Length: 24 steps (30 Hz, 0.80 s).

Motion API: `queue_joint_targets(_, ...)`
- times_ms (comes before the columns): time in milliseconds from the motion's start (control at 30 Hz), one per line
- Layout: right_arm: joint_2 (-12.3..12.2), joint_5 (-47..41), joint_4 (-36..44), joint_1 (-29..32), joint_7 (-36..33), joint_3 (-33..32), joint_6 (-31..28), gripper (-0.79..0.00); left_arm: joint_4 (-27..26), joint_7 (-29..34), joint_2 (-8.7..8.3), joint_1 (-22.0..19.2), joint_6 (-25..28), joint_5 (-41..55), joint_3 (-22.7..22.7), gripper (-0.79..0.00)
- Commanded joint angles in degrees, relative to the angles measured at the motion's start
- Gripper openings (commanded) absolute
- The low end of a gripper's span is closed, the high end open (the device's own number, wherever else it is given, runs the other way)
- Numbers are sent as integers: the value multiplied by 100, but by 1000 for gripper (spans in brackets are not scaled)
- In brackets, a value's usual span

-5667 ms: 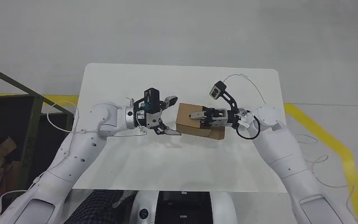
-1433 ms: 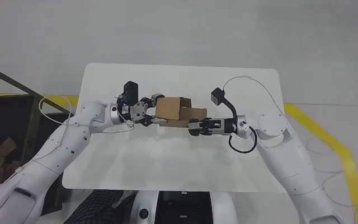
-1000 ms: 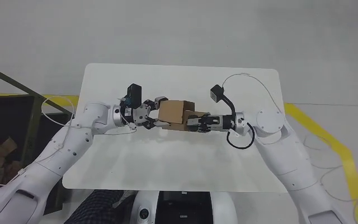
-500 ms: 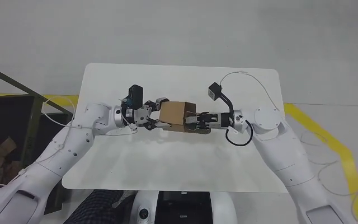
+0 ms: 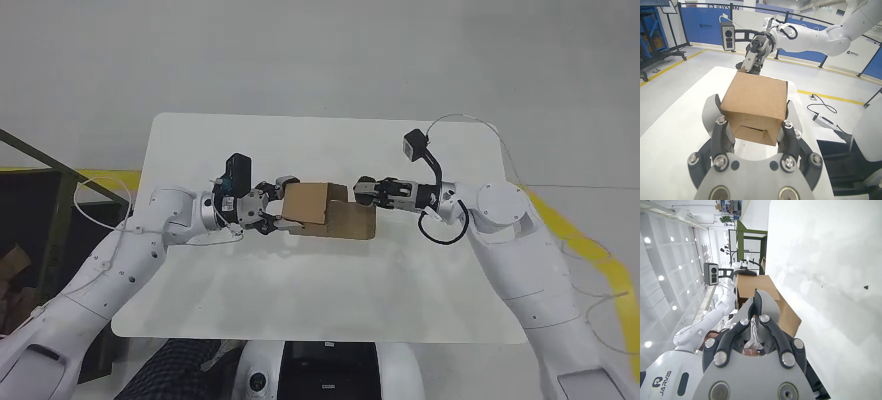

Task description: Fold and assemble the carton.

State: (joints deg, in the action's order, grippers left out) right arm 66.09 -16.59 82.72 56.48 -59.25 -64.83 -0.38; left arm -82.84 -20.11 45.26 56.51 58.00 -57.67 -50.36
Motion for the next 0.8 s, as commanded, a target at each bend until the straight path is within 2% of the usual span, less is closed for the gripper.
queue_joint_targets(0, 2, -23, -88, -45, 29, -9, -30, -785, -23, -8, -11, 47, 0, -2, -36, -332)
queue_joint_targets(300, 112, -93, -294, -447, -233, 474, -123, -785, -105, 61, -22, 164, 0, 10, -110, -348)
queue_joint_targets(767, 192, -254, -104, -480, -362, 855, -95, -785, -94, 88, 43, 85, 0, 18, -62, -326)
